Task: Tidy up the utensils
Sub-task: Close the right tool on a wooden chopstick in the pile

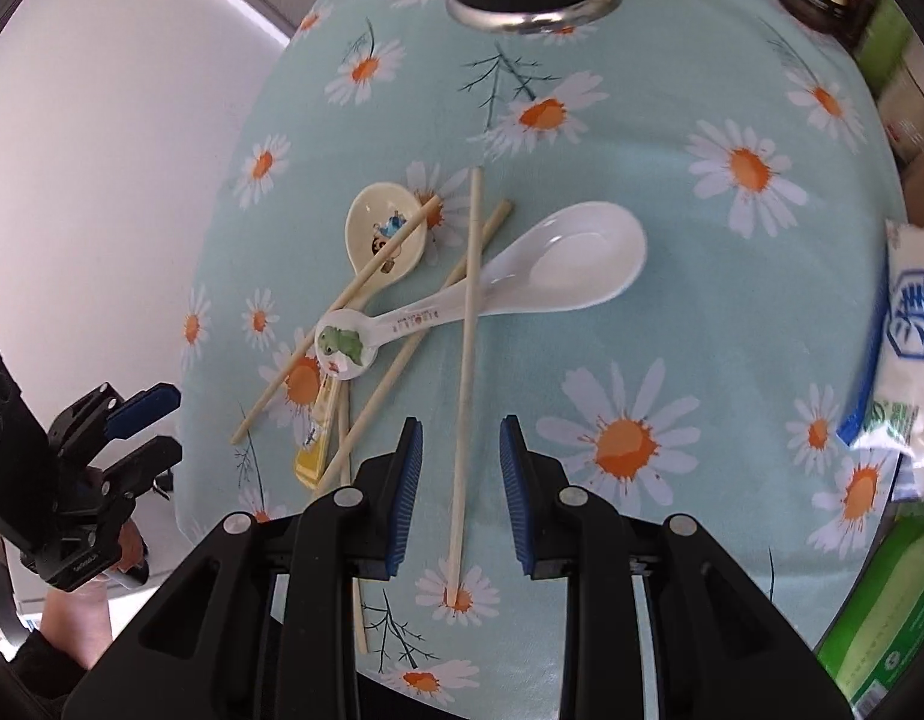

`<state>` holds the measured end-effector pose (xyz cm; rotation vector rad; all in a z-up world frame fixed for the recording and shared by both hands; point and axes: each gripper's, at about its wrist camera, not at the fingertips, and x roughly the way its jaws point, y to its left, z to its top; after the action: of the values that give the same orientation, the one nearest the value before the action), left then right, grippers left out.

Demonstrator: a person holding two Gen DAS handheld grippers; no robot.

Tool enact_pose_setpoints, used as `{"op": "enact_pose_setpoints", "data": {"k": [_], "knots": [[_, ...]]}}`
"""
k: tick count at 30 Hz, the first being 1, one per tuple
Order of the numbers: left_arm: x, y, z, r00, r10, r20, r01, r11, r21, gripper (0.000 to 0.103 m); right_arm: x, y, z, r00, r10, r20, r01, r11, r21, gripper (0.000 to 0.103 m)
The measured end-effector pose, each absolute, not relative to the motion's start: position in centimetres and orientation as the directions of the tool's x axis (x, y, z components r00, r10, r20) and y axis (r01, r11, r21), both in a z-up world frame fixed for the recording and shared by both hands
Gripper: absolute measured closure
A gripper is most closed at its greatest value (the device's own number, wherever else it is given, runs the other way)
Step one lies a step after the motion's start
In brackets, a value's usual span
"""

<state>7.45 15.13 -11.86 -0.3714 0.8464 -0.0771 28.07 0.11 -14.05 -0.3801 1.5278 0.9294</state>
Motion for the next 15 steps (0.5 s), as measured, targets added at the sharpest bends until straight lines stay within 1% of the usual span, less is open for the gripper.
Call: {"op": "enact_pose_setpoints", "data": {"k": [3,4,7,9,13,15], "knots": [[7.1,15.0,-12.2,0.659,-0.221,-0.719,-0.076,0.932,-0.355,0.073,28.4,1.2,-14.8,-0.206,0.225,-0.952,-0.713,0.632,0.304,0.076],[7.1,15.0,-12.3,0.658,-0.221,-0.720,-0.075,0.932,-0.355,0.073,28.4,1.3,-15.0,-0.197,0.209,-0.958,-0.716,0.636,0.286,0.080],[7.0,15.1,-12.5,0.656,-0.231,-0.719,-0.074,0.928,-0.365,0.073,28.2,2.3,-15.4,-0.182,0.179,-0.967,-0.734,0.630,0.254,0.085],[7.0,15.1,-12.7,0.654,-0.235,-0.719,-0.075,0.926,-0.371,0.073,28.1,2.8,-15.6,-0.181,0.163,-0.970,-0.737,0.631,0.243,0.087],[7.2,15.5,-12.8,0.652,-0.238,-0.720,-0.077,0.924,-0.375,0.073,28.1,3.2,-15.9,-0.172,0.143,-0.975,-0.746,0.627,0.224,0.095],[7.3,15.8,-12.9,0.650,-0.239,-0.721,-0.078,0.923,-0.376,0.073,28.1,3.2,-15.9,-0.172,0.139,-0.975,-0.746,0.629,0.221,0.097]]}}
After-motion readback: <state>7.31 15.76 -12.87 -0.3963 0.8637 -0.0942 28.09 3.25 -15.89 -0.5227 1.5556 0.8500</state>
